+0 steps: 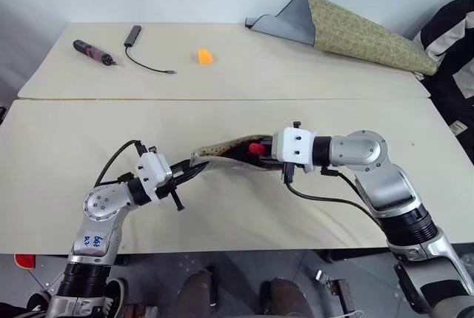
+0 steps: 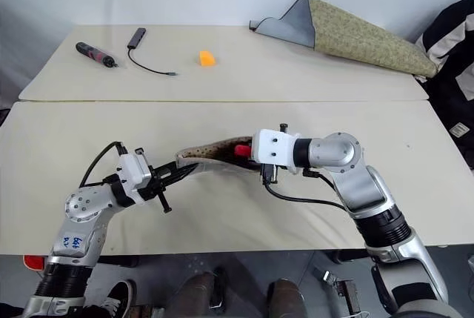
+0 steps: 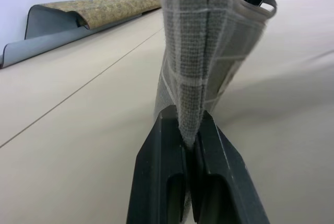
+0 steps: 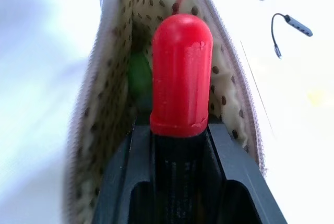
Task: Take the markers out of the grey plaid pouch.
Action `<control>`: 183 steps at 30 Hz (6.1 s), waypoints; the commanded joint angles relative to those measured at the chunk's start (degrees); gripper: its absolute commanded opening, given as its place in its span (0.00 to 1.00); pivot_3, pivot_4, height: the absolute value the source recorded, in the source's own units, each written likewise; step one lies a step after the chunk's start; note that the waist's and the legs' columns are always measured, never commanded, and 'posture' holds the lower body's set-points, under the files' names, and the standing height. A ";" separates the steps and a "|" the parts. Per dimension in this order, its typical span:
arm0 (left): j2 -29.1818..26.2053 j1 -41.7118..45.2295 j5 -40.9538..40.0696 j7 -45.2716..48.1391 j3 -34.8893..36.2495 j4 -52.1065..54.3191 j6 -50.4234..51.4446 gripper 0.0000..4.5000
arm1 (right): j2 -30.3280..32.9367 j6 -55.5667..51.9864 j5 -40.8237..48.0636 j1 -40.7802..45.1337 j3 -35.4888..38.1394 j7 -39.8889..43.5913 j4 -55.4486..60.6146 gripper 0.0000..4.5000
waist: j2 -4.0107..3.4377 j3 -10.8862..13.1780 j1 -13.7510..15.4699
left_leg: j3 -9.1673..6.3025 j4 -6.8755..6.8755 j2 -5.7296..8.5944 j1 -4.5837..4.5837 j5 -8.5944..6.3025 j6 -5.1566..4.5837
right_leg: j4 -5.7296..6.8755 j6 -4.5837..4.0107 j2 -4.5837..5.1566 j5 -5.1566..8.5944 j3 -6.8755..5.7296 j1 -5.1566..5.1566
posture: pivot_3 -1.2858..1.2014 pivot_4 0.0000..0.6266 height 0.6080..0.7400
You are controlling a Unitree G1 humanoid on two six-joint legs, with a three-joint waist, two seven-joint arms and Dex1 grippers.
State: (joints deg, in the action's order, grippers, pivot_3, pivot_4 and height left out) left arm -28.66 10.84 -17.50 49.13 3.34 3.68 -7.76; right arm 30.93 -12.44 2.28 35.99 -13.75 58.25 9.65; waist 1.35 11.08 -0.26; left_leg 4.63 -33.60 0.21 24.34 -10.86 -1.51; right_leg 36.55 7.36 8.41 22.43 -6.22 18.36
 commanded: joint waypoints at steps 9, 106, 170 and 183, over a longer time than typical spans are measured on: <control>0.64 0.51 0.77 -1.26 -0.18 -0.07 -1.02 0.00 | -5.42 -21.12 24.31 4.49 13.90 -6.47 10.23 0.15 | 0.00 0.00 0.16 | -0.02 0.00 0.01 0.01 -0.05 -0.03 | -0.01 0.00 0.06 -0.02 0.00 -0.01 | 0.52 0.24 1.00; 3.67 2.86 -2.00 -0.19 -3.47 6.49 6.68 0.00 | 0.04 -3.34 -7.56 1.95 -5.93 -10.93 -0.47 1.00 | -0.16 0.09 0.06 | 0.60 -0.34 -0.14 0.20 -0.36 -0.42 | -0.52 0.28 -0.08 -0.50 0.07 0.09 | 0.52 0.24 1.00; 2.71 2.11 0.19 -3.74 -1.09 0.25 2.43 0.00 | -5.06 -16.34 27.67 1.29 10.14 -3.02 10.31 0.12 | -0.16 0.09 0.08 | 0.58 -0.36 -0.14 0.18 -0.39 -0.46 | -0.46 0.27 0.01 -0.51 0.08 0.10 | 0.52 0.24 1.00; -0.81 2.35 -4.23 -3.95 4.24 -0.08 7.24 0.00 | -3.01 -28.22 37.71 7.98 21.87 -13.65 4.88 0.12 | -0.16 0.09 0.02 | 0.59 -0.35 -0.15 0.19 -0.40 -0.45 | -0.43 0.26 0.04 -0.52 0.09 0.14 | 0.52 0.24 1.00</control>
State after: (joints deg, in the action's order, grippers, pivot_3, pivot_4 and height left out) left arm -29.16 12.83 -19.48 45.29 5.77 2.08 -1.75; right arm 26.57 -37.44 37.23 43.01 5.00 46.70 14.61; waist 1.19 11.18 -0.24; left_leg 5.21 -33.96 0.05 24.52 -11.27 -1.96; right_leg 36.12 7.62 8.47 21.91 -6.13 18.49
